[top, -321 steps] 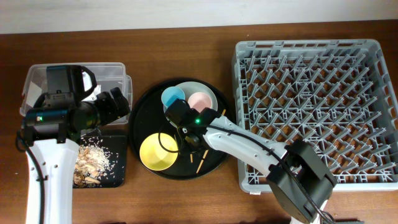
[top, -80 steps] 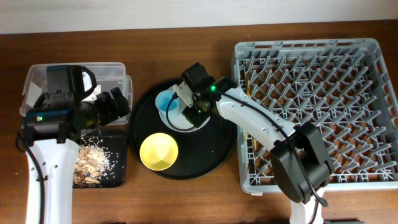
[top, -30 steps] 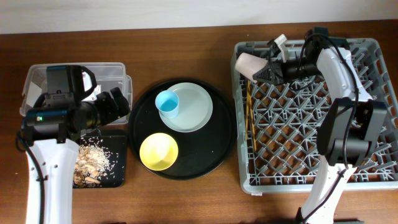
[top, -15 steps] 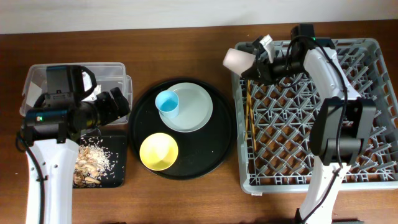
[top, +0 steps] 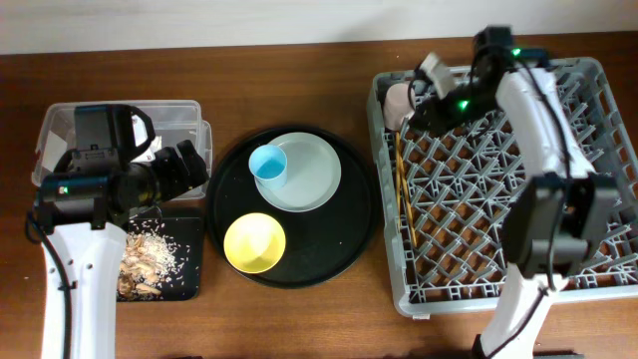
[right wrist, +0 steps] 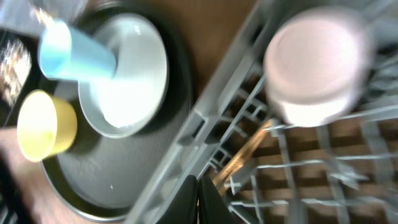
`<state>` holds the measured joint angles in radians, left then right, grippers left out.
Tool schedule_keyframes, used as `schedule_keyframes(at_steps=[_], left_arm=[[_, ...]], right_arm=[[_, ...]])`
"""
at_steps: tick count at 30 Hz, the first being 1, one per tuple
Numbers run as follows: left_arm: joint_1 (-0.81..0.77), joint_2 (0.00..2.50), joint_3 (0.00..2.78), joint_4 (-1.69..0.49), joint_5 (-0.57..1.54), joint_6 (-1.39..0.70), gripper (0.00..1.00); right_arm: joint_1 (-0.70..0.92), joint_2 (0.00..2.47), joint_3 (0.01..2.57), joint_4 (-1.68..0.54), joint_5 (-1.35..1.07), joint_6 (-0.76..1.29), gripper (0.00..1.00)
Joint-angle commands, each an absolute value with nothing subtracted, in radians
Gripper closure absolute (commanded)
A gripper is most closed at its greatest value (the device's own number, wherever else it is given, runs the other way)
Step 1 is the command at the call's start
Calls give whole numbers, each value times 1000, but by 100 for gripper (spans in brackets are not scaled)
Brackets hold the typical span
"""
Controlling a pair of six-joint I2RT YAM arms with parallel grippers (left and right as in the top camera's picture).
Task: Sort waste into correct bins and load items into the dishwasher rack
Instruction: 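Release the pink cup and move the right gripper back to the tray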
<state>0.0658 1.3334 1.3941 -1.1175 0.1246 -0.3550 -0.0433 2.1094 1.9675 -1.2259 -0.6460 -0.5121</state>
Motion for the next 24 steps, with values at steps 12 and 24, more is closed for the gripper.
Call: schedule_keyframes(at_steps=[12, 24], left_arm=[[68, 1329, 1400, -1117, 135, -343, 1], [68, 1329, 1400, -1117, 135, -343, 1]], right_arm=[[360, 1903, 1627, -1322, -47, 159, 44], [360, 1903, 1513, -1187, -163, 159, 91]])
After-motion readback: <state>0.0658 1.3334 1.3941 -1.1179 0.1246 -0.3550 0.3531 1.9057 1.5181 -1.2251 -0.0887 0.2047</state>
